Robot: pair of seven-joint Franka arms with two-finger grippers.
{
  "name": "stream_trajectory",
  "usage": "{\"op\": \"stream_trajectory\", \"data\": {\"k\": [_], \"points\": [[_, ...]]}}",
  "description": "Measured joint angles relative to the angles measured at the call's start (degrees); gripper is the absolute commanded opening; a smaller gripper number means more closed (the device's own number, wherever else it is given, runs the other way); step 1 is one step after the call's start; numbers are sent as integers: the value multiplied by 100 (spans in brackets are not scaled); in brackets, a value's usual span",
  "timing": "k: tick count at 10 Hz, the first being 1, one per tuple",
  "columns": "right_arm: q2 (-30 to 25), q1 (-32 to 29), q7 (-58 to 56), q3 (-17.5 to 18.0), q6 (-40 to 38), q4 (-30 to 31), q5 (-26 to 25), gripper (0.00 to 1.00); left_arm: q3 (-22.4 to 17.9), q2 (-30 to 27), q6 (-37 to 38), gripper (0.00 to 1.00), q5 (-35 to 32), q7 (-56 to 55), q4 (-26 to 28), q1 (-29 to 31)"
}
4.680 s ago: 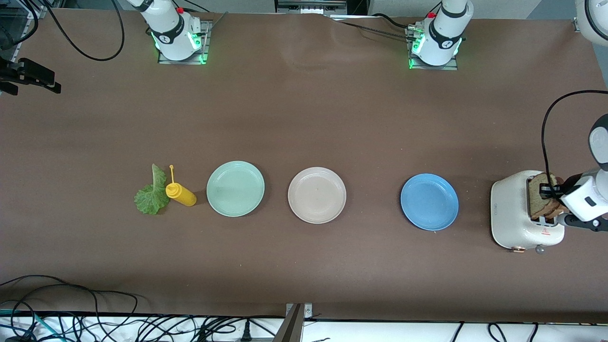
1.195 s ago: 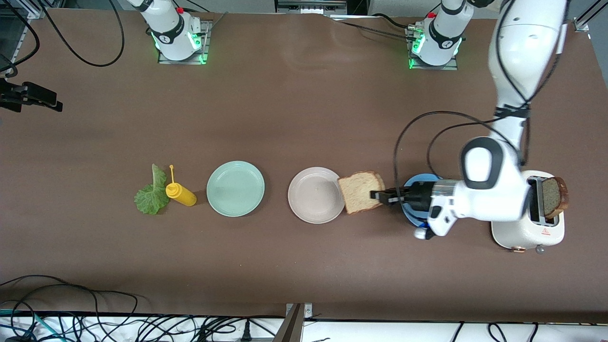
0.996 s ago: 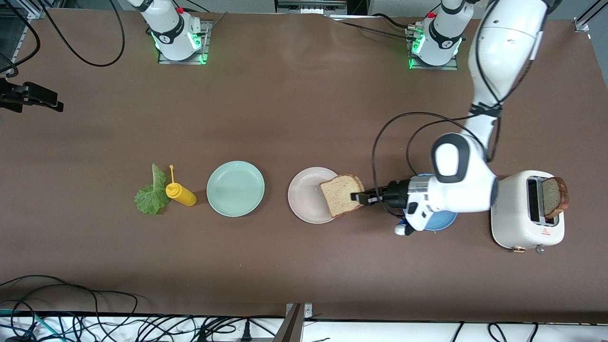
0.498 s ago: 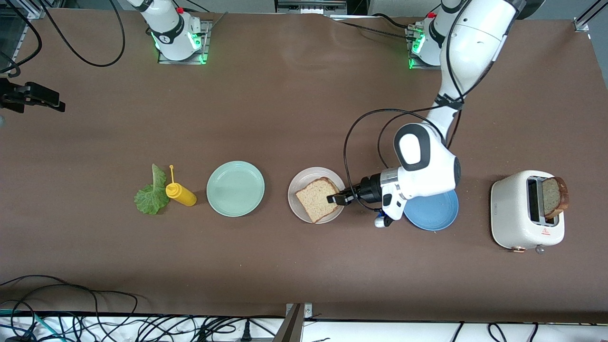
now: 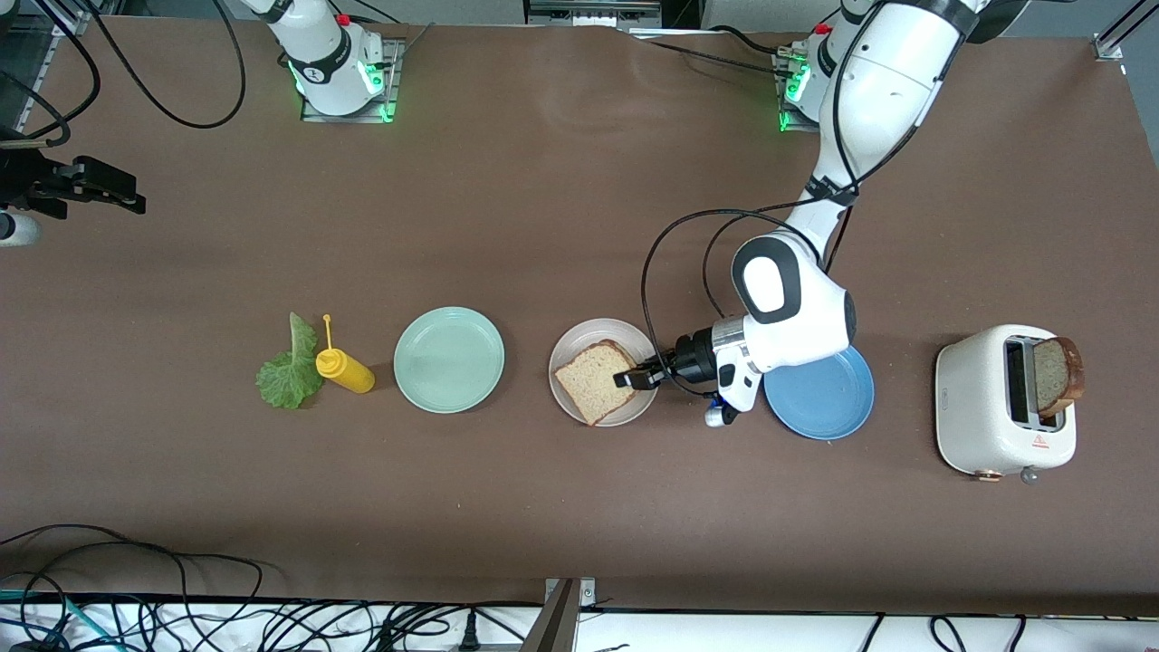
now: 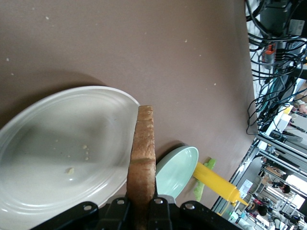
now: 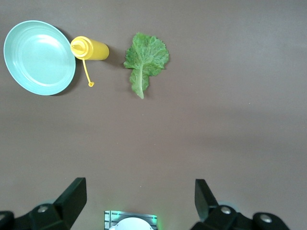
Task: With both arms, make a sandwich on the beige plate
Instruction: 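Lower the bread onto the beige plate and open the left gripper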
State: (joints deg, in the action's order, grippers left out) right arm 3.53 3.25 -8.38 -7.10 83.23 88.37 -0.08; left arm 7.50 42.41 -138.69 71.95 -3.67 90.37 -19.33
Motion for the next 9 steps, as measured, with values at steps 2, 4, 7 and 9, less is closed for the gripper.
{"op": "stream_trajectory", "data": {"k": [2,4,7,9], "points": [[0,-6,-2,-4,3,0,1,100,0,108,-29,0,0,92,1,-53],[11,-4,-14,-2,5,0,27,100,0,126,-42,99,0,124,0,-72],[57,-3,-19,-1,13,0,38,100,-11,141,-47,100,0,185,0,-75],[59,10,-30,13,14,0,38,100,-79,153,-56,100,-11,197,1,-71]]}}
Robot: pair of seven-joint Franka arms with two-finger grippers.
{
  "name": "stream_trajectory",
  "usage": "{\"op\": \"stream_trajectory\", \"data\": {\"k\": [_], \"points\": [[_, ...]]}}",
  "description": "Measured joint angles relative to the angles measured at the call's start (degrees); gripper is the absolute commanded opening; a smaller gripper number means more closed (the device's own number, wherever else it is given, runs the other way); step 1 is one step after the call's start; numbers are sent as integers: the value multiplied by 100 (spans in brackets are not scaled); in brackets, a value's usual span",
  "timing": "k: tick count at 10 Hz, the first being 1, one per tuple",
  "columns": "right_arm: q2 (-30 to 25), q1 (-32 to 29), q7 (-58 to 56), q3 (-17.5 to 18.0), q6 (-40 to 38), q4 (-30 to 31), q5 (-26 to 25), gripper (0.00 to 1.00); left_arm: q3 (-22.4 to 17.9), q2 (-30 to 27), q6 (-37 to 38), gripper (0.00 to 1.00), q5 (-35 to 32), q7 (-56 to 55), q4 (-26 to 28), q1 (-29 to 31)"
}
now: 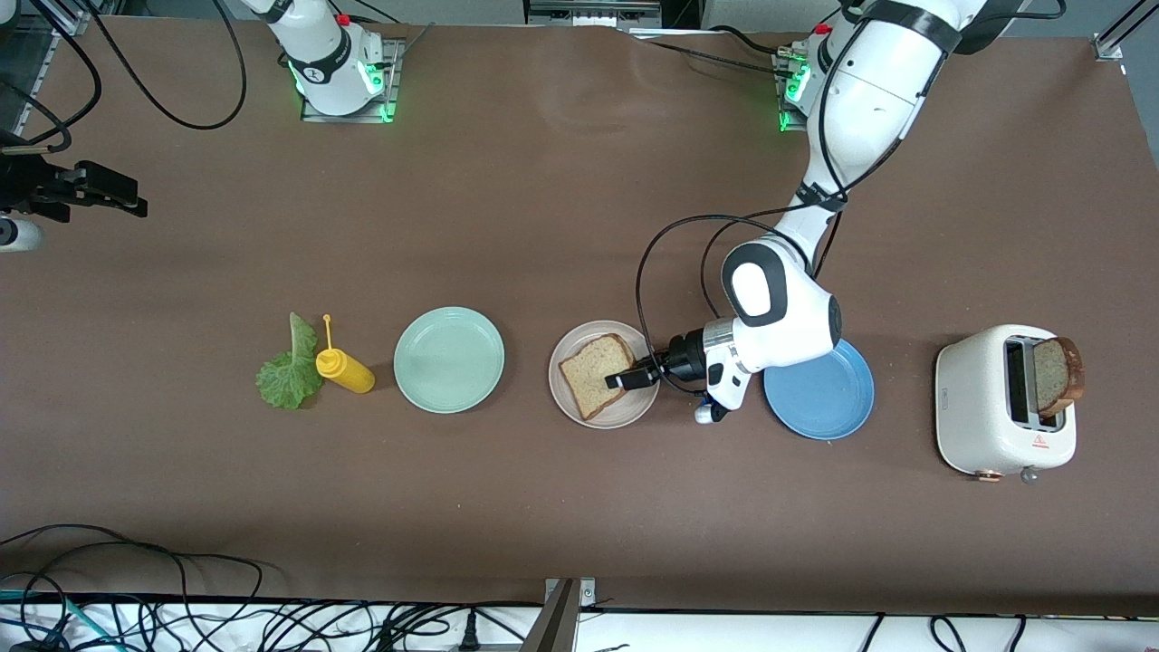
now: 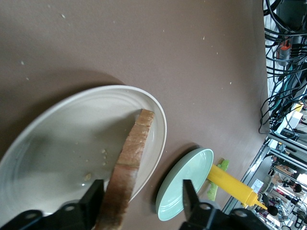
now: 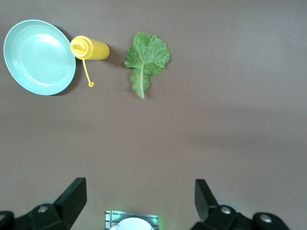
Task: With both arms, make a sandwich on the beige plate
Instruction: 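Lower the bread onto the beige plate and open the left gripper, then reach the right gripper to the lettuce while the left gripper withdraws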
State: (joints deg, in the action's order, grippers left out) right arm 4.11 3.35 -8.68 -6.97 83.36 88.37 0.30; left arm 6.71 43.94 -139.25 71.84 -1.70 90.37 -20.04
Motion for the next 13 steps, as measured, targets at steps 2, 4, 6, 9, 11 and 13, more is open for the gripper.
{"op": "stream_trajectory", "data": {"k": [2,4,6,9,11,13], "points": [[0,164,-1,86,3,-2,-3,100,-114,2,-7,100,-275,32,1,13],[3,223,-3,109,14,-2,-7,100,-217,-1,-12,100,-609,38,-1,66],[70,228,-5,108,-6,9,-9,100,-231,-18,-12,100,-866,38,-8,130],[577,184,-5,79,54,30,-18,100,-327,-116,-13,100,-998,43,-19,156],[810,43,-6,63,346,64,-18,100,-373,-210,8,100,-1758,-198,-18,247],[876,1,-8,50,1035,428,-18,100,-376,-322,267,100,-2694,-660,-18,438]]}}
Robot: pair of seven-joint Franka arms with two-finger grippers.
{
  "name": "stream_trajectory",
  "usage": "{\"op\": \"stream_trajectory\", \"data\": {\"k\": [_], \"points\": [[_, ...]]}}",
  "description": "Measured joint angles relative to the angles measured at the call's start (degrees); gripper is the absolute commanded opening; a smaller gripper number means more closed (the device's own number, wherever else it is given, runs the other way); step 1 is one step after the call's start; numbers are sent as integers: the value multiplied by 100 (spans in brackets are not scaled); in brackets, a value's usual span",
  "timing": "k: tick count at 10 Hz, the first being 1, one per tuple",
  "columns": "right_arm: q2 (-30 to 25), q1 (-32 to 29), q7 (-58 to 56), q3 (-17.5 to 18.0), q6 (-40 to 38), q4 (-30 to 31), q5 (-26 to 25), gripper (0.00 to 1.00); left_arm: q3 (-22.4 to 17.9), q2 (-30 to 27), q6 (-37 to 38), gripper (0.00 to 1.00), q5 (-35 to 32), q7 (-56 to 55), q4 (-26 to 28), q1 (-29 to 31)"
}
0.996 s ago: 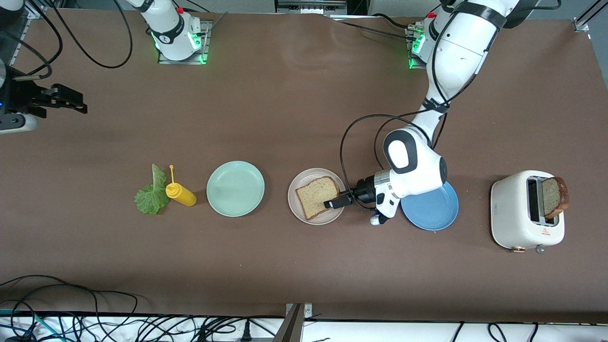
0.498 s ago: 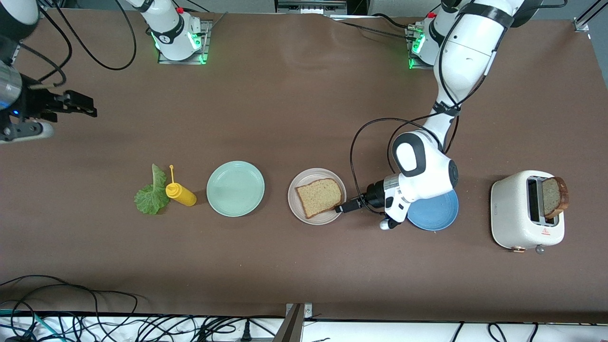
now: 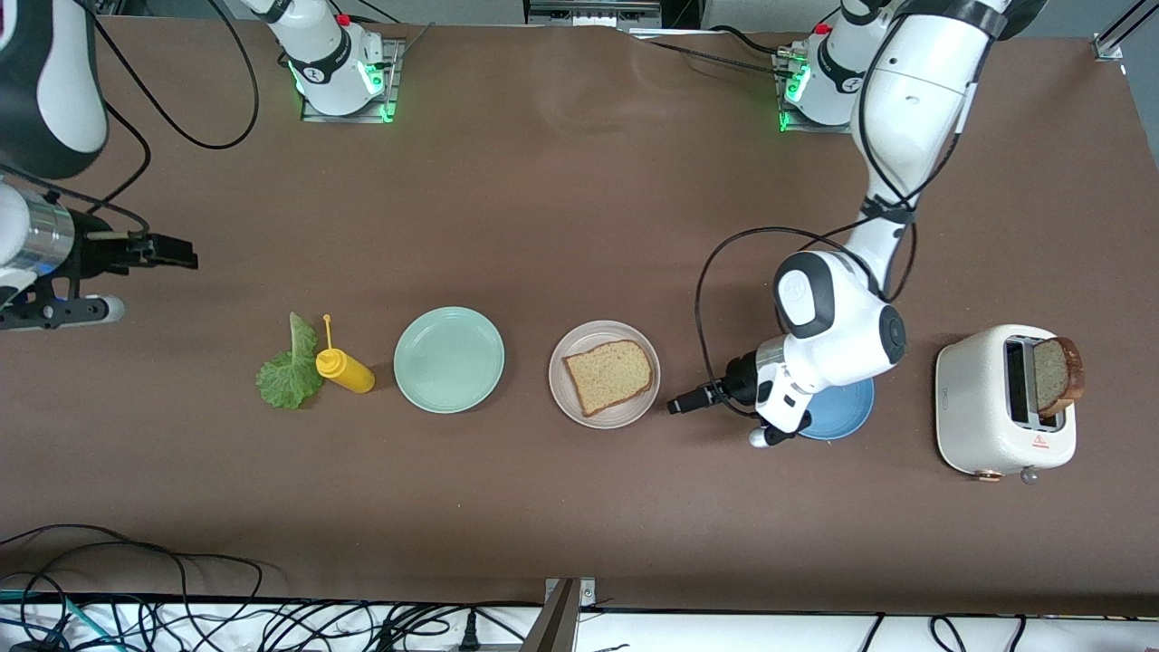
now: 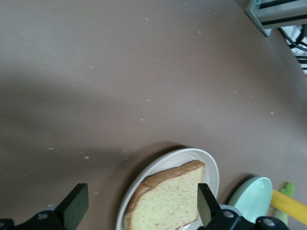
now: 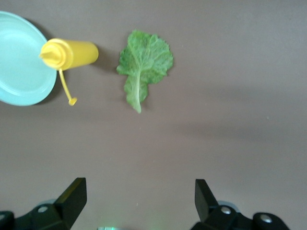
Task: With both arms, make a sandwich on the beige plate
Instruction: 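Reach the right gripper to the lettuce while the left gripper withdraws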
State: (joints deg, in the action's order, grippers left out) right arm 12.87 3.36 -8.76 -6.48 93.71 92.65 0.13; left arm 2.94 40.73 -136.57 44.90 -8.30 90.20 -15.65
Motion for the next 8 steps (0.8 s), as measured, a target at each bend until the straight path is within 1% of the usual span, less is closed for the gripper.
{"op": "stream_trajectory", "data": {"k": [2,5,7,8], "points": [[20,-4,1,-8,1075,742,1,100,-6,-139,556,100,-779,-121,-2,230],[67,-6,8,-9,2951,2016,25,100,-12,-483,1392,100,-2051,-175,-5,623],[343,-4,10,2,4071,2688,32,100,-17,-675,1747,100,-2454,-175,-3,753],[572,-2,18,17,4460,2819,100,100,-20,-732,1848,100,-2662,-175,-3,784]]}}
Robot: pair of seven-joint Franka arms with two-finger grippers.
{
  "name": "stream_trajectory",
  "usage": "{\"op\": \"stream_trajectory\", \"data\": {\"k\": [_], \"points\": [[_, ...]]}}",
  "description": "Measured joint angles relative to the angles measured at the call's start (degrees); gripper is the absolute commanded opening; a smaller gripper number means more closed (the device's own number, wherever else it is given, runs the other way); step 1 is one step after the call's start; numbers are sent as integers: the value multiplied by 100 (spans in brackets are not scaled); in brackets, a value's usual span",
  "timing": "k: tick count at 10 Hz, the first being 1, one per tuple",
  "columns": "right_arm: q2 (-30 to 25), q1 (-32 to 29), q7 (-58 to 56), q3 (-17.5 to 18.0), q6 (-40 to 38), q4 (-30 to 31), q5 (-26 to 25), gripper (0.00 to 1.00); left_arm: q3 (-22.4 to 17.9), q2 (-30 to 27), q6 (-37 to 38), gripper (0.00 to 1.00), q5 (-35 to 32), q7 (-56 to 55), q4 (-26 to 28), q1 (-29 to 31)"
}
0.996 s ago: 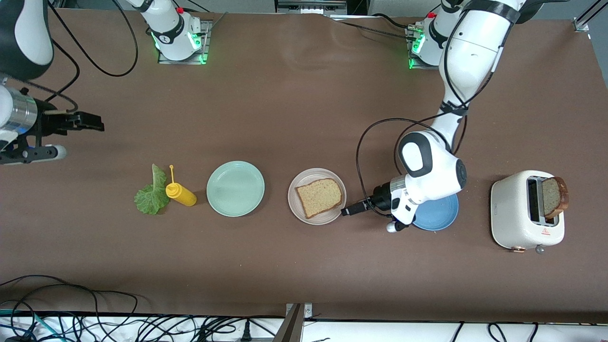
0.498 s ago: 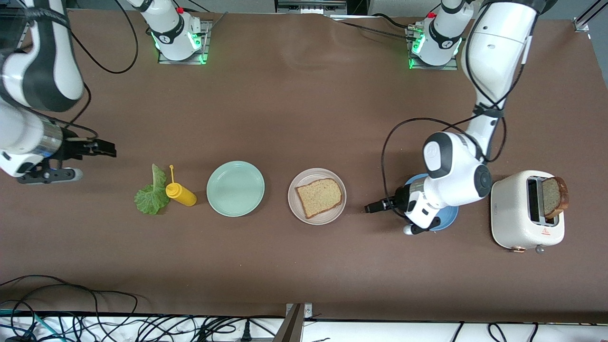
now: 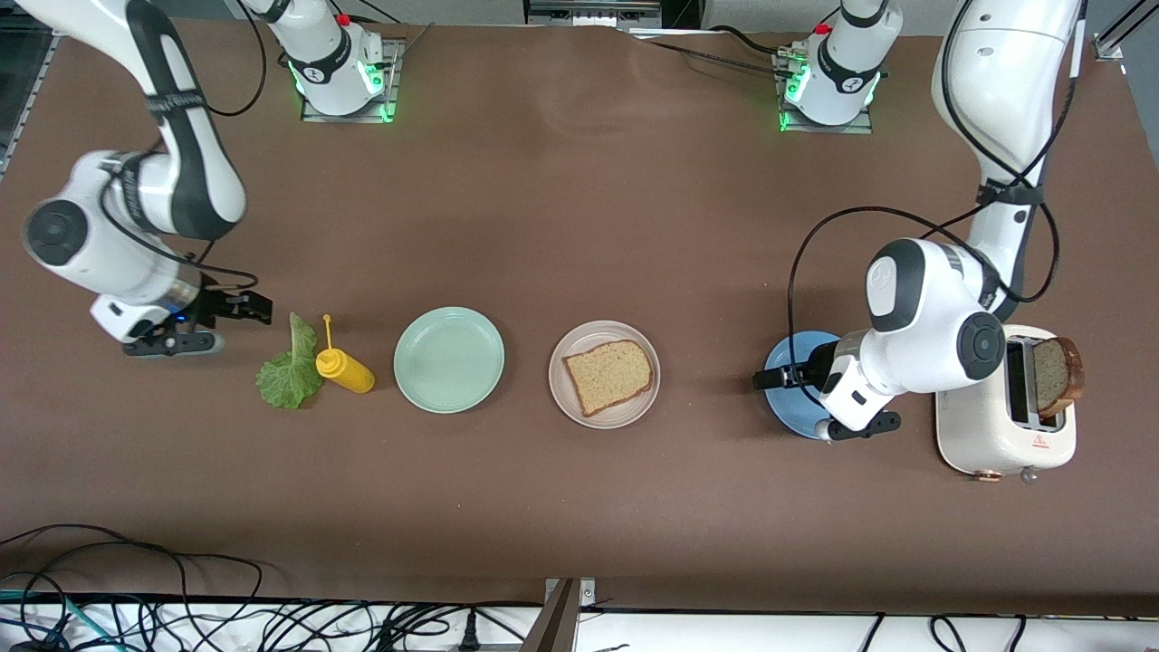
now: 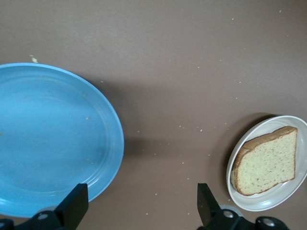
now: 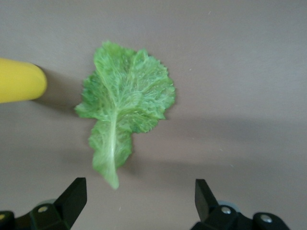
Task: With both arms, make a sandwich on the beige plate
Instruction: 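Reach the right gripper to the lettuce while the left gripper withdraws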
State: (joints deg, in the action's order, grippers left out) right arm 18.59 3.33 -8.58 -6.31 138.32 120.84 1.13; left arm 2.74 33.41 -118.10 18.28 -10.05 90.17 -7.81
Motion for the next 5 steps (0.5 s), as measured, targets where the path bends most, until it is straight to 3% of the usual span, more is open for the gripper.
{"op": "stream_trajectory", "data": {"k": [3,4,5], "points": [[447,4,-16,33,316,16,643,100,-28,-239,447,100,-719,-3,0,93],[467,4,-16,42,314,16,689,94,-37,-360,624,100,-945,-4,1,148],[497,5,-37,63,308,18,697,77,-39,-483,810,100,-1245,-4,1,201]]}}
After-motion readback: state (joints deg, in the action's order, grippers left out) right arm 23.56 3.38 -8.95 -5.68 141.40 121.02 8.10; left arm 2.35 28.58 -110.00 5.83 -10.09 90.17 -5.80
